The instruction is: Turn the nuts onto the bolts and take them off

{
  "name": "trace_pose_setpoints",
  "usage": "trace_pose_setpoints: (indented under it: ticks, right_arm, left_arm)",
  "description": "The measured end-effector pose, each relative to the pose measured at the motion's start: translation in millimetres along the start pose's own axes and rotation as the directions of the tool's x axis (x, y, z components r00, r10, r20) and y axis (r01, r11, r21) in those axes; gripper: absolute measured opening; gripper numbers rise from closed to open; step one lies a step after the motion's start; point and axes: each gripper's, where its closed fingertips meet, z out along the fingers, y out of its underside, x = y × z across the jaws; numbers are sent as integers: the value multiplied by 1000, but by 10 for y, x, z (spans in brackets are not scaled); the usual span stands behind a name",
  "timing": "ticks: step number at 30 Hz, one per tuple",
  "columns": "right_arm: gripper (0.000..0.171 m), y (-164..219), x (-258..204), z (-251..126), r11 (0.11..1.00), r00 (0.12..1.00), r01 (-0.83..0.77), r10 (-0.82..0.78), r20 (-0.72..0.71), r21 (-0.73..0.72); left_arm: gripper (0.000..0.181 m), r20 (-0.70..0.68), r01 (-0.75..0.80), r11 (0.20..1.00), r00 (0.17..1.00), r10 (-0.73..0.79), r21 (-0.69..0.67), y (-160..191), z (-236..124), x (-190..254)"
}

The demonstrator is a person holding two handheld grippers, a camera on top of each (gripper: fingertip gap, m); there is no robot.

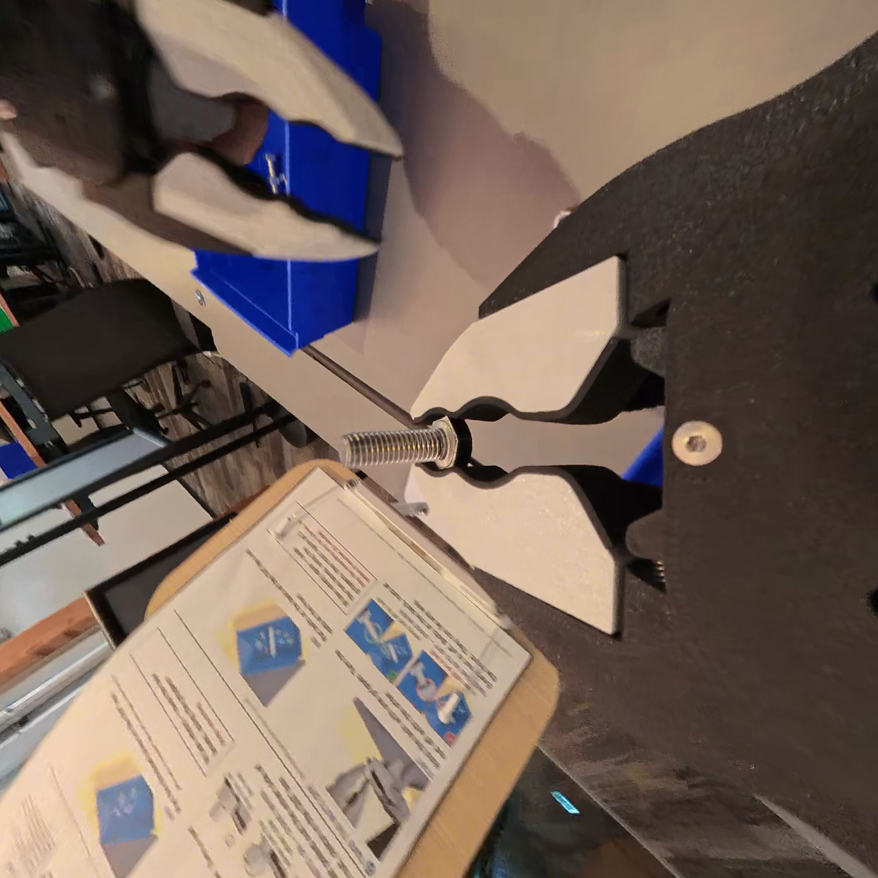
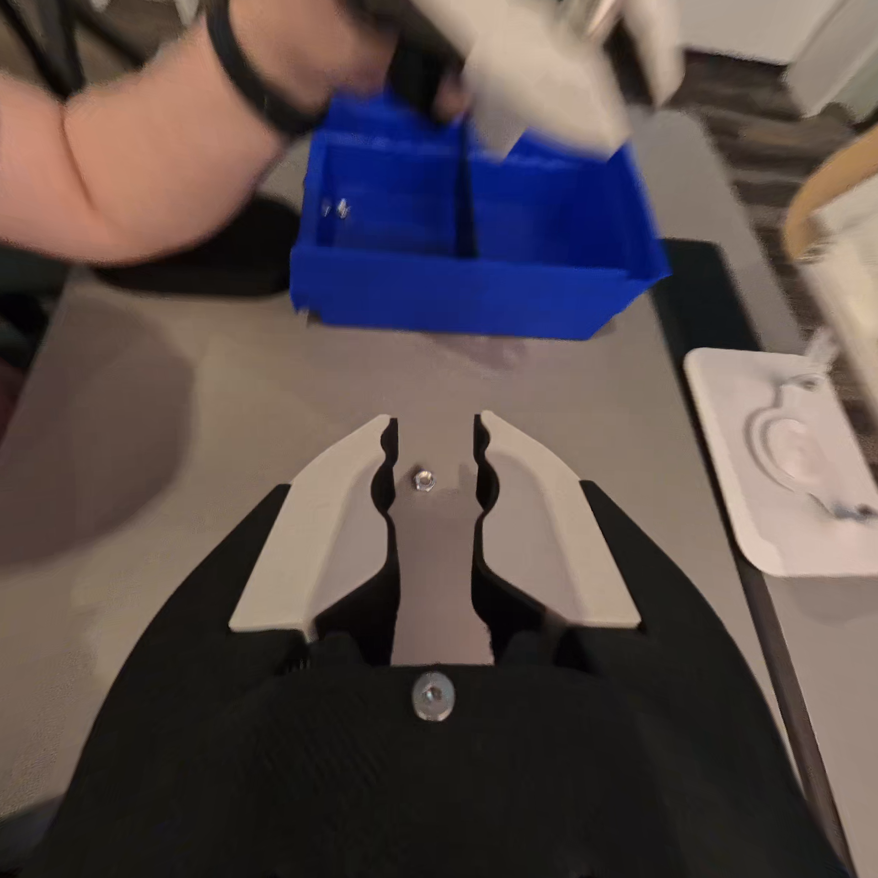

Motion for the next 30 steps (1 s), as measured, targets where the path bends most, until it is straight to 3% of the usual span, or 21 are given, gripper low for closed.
trace_pose_setpoints:
  ticks: [4,8,15,30]
  right_arm:
    - [26,550,-122,556,958,991,109,-83,108,-264]
    - [27,1020,-131,843,866,986,156,-105,132,-474]
    - [27,1203,-135,1034,826,978,200,-139,154,-527]
    - [19,1265,-130,1057,821,984,154,-77,160,-550]
  left_arm:
    - [13,30,25,997,999,-23,-79,187,-291,-286]
    - [13,26,67,993,998,-65,-95,269,-542,-432]
    - [13,-14,83,995,996,-84,-57,208,-679,-422]
    - [14,-111,89,992,989,-98,-87,307,-497,-262]
